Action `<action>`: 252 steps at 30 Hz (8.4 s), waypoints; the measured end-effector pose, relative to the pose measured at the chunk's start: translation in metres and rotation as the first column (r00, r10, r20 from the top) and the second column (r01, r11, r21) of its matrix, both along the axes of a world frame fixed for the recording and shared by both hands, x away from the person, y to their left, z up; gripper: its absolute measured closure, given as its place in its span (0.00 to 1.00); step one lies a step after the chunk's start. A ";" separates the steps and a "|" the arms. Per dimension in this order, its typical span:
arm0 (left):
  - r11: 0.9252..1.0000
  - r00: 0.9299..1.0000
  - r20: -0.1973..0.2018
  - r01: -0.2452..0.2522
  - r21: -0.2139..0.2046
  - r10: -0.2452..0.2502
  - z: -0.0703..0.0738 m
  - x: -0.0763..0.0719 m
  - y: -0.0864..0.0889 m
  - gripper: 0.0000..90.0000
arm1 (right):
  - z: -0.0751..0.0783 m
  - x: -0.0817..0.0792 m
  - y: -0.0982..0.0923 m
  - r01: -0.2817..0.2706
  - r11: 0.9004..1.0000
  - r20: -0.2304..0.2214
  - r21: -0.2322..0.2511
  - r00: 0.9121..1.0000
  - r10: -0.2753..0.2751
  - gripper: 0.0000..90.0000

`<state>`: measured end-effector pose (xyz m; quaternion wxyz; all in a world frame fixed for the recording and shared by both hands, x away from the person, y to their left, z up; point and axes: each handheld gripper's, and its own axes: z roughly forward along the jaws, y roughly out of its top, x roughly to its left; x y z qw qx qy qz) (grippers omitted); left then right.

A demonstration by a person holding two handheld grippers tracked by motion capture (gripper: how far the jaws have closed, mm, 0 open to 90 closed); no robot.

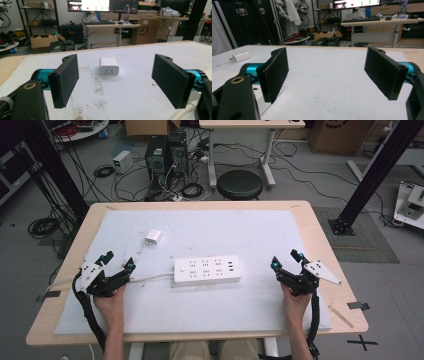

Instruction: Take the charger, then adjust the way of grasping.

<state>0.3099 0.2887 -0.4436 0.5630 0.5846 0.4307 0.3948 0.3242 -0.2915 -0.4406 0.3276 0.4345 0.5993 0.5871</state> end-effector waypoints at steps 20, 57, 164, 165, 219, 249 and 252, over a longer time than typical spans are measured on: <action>0.997 0.994 -0.098 0.035 -0.065 -0.042 -0.004 0.005 -0.001 0.25 | 0.001 0.000 0.005 -0.002 1.000 -0.033 -0.018 0.999 0.002 0.22; 0.965 0.995 -0.103 0.041 0.258 -0.015 0.065 0.044 -0.053 0.33 | 0.001 0.002 0.007 0.014 0.999 -0.056 -0.031 0.998 -0.015 0.22; 0.955 0.762 -0.646 0.169 0.245 0.031 0.027 0.185 -0.070 0.47 | 0.001 0.004 0.008 -0.006 1.000 -0.074 -0.028 0.997 0.003 0.22; 0.954 0.767 -0.642 0.176 0.244 0.022 0.030 0.182 -0.071 0.47 | 0.001 0.004 0.008 -0.006 1.000 -0.074 -0.028 0.997 0.003 0.22; 0.835 0.925 -0.270 0.364 0.414 -0.269 0.048 0.003 -0.159 0.47 | 0.006 0.005 0.019 -0.204 0.979 -0.163 0.007 0.966 0.202 0.22; 0.679 0.925 0.044 0.245 0.693 -0.378 0.026 -0.038 -0.219 0.47 | 0.054 0.004 0.081 -0.647 0.757 -0.226 0.090 0.727 0.648 0.22; 0.658 0.915 0.070 0.231 0.717 -0.397 0.024 -0.042 -0.225 0.47 | 0.054 0.004 0.085 -0.667 0.739 -0.227 0.090 0.709 0.668 0.22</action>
